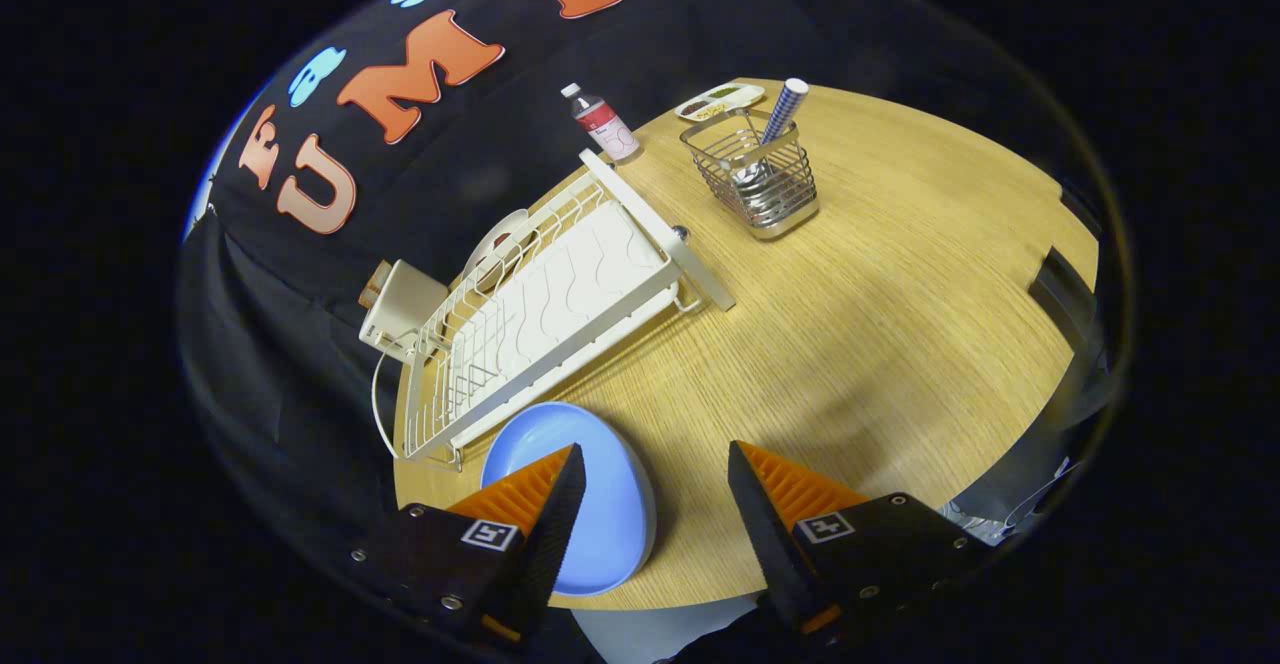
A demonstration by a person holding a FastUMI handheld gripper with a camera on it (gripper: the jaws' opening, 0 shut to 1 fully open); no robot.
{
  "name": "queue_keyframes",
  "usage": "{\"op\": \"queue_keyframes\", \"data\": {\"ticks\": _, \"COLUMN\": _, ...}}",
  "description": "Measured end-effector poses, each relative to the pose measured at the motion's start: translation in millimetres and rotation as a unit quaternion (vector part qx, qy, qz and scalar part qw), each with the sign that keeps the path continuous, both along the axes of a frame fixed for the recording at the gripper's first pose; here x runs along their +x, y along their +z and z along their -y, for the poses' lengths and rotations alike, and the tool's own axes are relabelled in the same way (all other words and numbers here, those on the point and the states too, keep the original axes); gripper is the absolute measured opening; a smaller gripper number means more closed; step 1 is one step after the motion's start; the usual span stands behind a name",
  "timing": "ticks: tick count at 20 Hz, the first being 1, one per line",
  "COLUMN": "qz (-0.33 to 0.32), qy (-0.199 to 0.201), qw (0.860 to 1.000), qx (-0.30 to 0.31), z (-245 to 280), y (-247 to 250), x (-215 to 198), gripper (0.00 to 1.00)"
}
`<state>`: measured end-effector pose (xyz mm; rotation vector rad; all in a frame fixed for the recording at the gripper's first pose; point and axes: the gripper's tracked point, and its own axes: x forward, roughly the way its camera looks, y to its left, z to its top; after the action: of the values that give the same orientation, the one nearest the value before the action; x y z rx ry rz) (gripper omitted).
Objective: Take the plate from the dish rack, then take the spoon from the basket and place it into the plate.
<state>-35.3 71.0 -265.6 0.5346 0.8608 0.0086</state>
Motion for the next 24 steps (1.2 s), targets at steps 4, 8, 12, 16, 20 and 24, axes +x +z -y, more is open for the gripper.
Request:
{"op": "queue_keyframes", "data": {"ticks": 4, "qz": 0.023, "qy": 0.006, "qw": 0.999, "qx": -0.021, "z": 11, "y": 32, "x": 10, "gripper": 0.98}}
{"op": "queue_keyframes", "data": {"ticks": 8, "qz": 0.059, "qy": 0.022, "qw": 0.995, "qx": -0.072, "z": 25, "y": 68, "x": 27, "gripper": 0.99}}
{"op": "queue_keyframes", "data": {"ticks": 12, "qz": 0.103, "qy": 0.042, "qw": 0.985, "qx": -0.133, "z": 36, "y": 106, "x": 46, "gripper": 0.98}}
{"op": "queue_keyframes", "data": {"ticks": 16, "qz": 0.154, "qy": 0.054, "qw": 0.972, "qx": -0.172, "z": 43, "y": 150, "x": 64, "gripper": 0.98}}
{"op": "queue_keyframes", "data": {"ticks": 20, "qz": 0.2, "qy": 0.053, "qw": 0.961, "qx": -0.184, "z": 52, "y": 182, "x": 81, "gripper": 0.98}}
{"op": "queue_keyframes", "data": {"ticks": 24, "qz": 0.222, "qy": 0.043, "qw": 0.946, "qx": -0.231, "z": 80, "y": 179, "x": 101, "gripper": 0.99}}
